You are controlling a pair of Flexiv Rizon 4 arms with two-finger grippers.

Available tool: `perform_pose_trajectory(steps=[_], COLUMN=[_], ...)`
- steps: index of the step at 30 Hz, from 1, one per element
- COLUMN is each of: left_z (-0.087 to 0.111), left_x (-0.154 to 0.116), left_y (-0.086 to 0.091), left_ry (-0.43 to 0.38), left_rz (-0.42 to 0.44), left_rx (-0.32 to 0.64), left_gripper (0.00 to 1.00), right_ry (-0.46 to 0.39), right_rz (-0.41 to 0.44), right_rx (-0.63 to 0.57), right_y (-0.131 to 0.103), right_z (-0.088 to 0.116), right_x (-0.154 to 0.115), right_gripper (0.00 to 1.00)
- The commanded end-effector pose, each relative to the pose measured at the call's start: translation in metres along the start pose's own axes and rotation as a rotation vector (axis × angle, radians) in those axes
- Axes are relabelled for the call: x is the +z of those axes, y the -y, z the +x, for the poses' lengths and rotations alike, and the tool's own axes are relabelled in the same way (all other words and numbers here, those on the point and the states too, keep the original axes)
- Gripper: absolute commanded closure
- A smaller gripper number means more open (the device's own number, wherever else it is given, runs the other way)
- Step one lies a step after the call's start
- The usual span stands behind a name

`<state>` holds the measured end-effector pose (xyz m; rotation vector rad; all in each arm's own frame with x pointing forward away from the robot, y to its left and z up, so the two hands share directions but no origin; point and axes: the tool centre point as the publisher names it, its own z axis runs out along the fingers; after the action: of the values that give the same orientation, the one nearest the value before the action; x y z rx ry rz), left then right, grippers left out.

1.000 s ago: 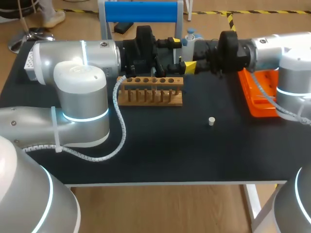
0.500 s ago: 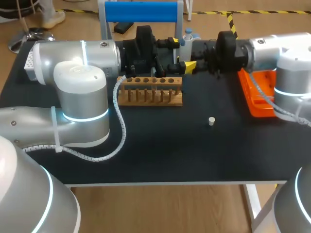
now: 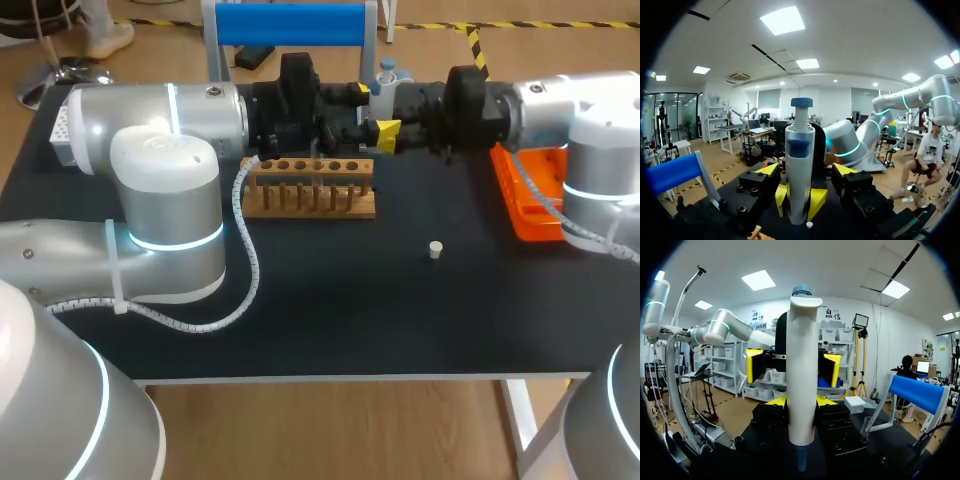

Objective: Invert the test tube, pick up the pipette, mount the tip to pipette, aspirate from beaker and dispense into the tube, eject the tip, return the pipette, and cap with the stopper.

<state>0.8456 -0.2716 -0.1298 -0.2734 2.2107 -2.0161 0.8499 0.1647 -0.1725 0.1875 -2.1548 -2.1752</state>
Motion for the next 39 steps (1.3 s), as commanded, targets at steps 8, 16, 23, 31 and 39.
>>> perform_pose_trajectory(steps=[8, 16, 23, 31, 39], left_z=[0.001, 0.001, 0.001, 0.001, 0.001], left_x=[0.001, 0.001, 0.001, 0.001, 0.001], left_y=[-0.001, -0.001, -0.001, -0.001, -0.001], left_ry=[0.005, 0.005, 0.005, 0.005, 0.005], left_rz=[0.004, 0.004, 0.004, 0.004, 0.004], left_rx=[0.001, 0.001, 0.001, 0.001, 0.001], left_gripper=[1.0, 1.0, 1.0, 1.0, 1.0], right_ry=[-0.004, -0.004, -0.015, -0.068, 0.045], right_rz=[0.0, 0.001, -0.003, -0.019, 0.029], right_rx=[0.001, 0.002, 0.004, 0.004, -0.026], right_y=[0.0, 0.0, -0.006, -0.016, -0.027], right_z=[0.002, 0.002, 0.009, 0.022, 0.002], right_x=[0.003, 0.003, -0.008, -0.067, -0.139], right_gripper=[1.0, 1.0, 0.0, 0.0, 0.0])
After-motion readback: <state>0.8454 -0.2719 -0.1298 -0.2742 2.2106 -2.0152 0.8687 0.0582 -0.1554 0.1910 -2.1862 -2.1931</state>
